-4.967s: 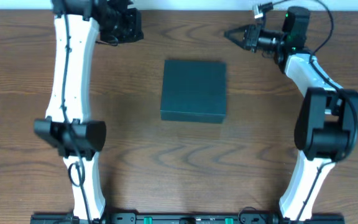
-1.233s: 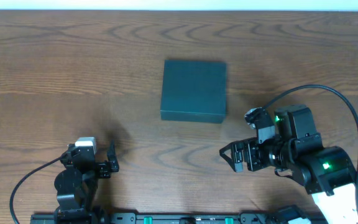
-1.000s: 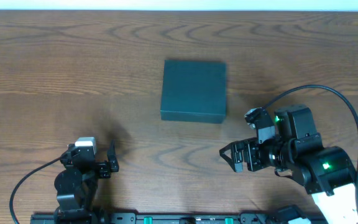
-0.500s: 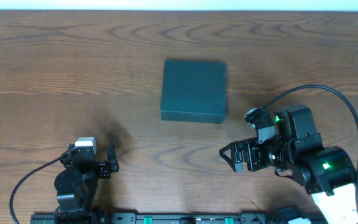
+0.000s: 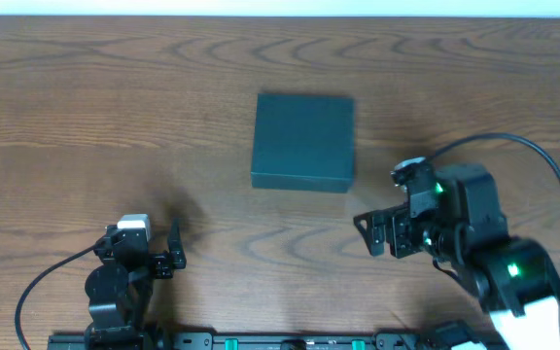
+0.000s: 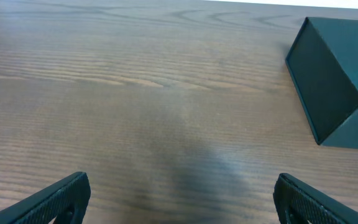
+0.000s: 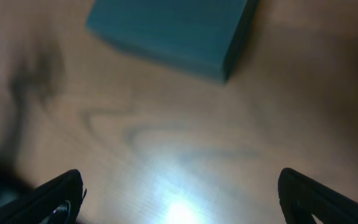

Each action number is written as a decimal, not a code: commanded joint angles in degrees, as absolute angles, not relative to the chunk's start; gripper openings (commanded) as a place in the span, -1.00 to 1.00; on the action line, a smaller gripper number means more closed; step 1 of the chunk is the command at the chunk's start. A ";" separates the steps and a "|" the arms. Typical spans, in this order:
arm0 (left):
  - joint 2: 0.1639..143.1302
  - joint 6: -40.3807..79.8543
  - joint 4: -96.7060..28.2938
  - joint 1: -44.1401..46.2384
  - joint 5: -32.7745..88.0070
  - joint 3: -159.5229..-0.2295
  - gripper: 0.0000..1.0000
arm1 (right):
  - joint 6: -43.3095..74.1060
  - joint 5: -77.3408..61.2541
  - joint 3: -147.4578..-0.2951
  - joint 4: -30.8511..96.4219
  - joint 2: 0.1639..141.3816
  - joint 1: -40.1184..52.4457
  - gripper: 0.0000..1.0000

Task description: Pack container

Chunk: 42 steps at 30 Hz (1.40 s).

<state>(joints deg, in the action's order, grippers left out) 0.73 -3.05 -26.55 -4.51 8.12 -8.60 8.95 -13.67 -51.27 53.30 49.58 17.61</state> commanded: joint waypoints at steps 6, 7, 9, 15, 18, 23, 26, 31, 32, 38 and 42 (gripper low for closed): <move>0.25 -3.68 -26.35 -4.80 7.27 -7.53 0.91 | 8.05 -9.85 -31.14 41.41 26.65 18.11 0.98; 0.25 -3.68 -26.35 -4.80 7.27 -7.53 0.90 | 8.08 -9.96 -28.80 40.53 23.68 18.15 0.99; 0.25 -3.68 -26.35 -4.80 7.27 -7.53 0.91 | 8.03 -10.09 -24.82 39.38 18.20 18.76 0.98; 0.25 -3.68 -26.35 -4.80 7.27 -7.53 0.91 | 7.68 -10.15 -16.51 36.77 7.64 21.04 0.99; 0.25 -3.68 -26.35 -4.80 7.27 -7.53 0.91 | 7.68 -10.85 -13.96 35.53 5.37 21.19 0.98; 0.25 -3.68 -26.35 -4.80 7.27 -7.53 0.91 | 8.82 -10.98 -11.09 35.59 1.52 21.74 0.99; 0.25 -3.68 -26.35 -4.80 7.27 -7.53 0.91 | 9.39 -10.96 -9.76 35.86 0.30 21.78 0.99; 0.25 -3.68 -26.35 -4.80 7.27 -7.53 0.90 | 9.39 -10.94 -9.08 35.77 0.27 21.78 0.99; 0.25 -3.68 -26.35 -4.80 7.27 -7.53 0.91 | 9.37 -10.92 -9.08 35.77 0.27 21.78 0.98; 0.25 -3.68 -26.35 -4.80 7.27 -7.53 0.91 | 9.37 -10.94 -9.08 35.77 0.30 21.78 0.98; 0.25 -3.68 -26.35 -4.80 7.27 -7.53 0.91 | 9.37 -10.94 -9.10 35.79 0.30 21.78 0.99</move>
